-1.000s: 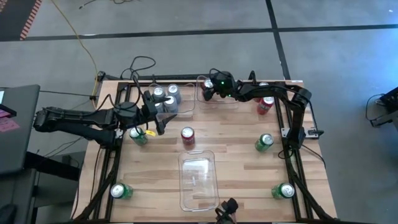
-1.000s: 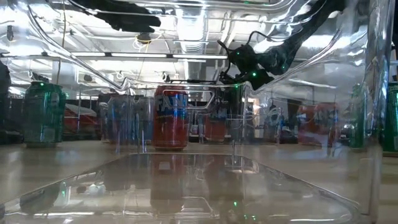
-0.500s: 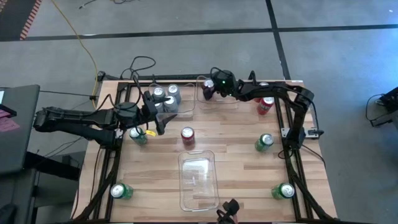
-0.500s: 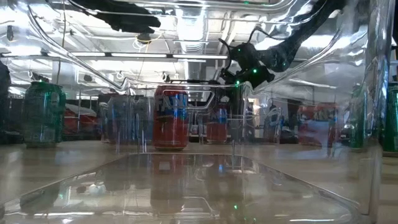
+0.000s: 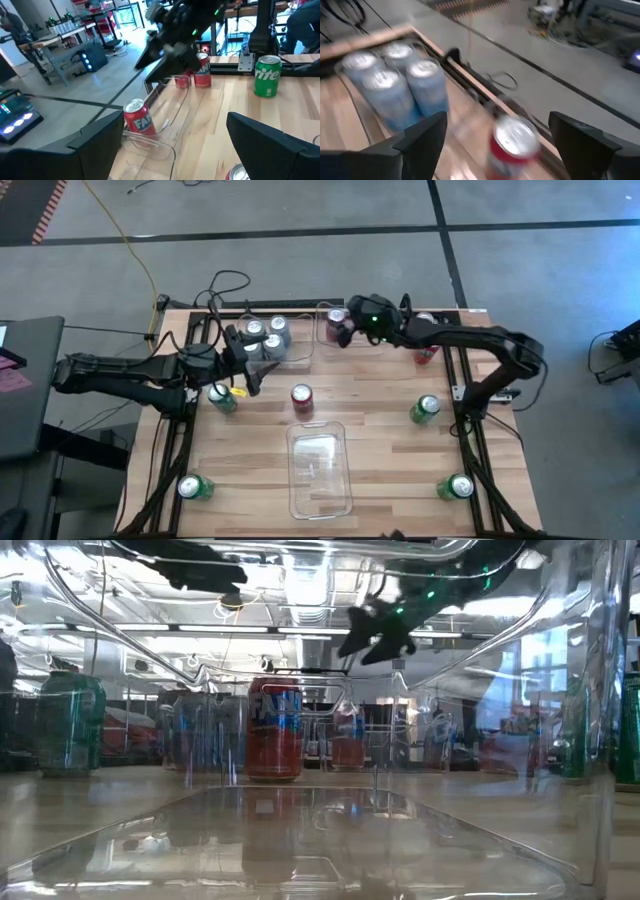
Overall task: Sort soda cans
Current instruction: Put the top right red soda can into the top right transparent bin
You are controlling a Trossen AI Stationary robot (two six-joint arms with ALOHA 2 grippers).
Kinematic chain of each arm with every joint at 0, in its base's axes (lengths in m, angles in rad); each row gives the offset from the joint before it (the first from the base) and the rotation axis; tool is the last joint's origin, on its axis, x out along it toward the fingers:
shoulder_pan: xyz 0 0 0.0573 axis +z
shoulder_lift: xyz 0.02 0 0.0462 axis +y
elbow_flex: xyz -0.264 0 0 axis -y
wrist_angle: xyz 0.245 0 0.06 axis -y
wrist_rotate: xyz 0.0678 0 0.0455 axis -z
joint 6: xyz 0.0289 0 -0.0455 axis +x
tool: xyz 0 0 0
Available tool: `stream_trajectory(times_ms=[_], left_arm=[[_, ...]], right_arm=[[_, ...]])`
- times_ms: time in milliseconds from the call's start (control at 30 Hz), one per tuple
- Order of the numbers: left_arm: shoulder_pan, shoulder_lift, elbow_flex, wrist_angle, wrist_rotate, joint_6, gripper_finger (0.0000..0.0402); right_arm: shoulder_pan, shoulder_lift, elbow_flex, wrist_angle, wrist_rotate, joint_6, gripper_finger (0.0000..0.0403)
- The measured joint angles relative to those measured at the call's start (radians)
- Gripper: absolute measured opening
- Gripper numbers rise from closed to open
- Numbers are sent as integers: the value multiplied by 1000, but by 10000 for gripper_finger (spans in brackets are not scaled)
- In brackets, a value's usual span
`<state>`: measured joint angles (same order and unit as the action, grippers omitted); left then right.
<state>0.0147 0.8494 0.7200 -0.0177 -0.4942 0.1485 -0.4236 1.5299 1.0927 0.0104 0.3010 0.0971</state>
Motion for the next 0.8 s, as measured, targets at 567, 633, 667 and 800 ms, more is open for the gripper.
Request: stream_trajectory(times_ms=[567, 633, 667, 800], left_arm=[[-3, 0, 0, 29, 10, -49, 345], [-3, 0, 0, 31, 10, -53, 345], [-3, 0, 0, 31, 11, -56, 345], [-3, 0, 0, 31, 18, -59, 345]], right_arm=[[-221, -256, -1, -874, 23, 284, 363], [-253, -255, -2, -886, 46, 286, 363], [-270, -254, -2, -887, 60, 288, 363], [-346, -231, -2, -893, 69, 288, 363]])
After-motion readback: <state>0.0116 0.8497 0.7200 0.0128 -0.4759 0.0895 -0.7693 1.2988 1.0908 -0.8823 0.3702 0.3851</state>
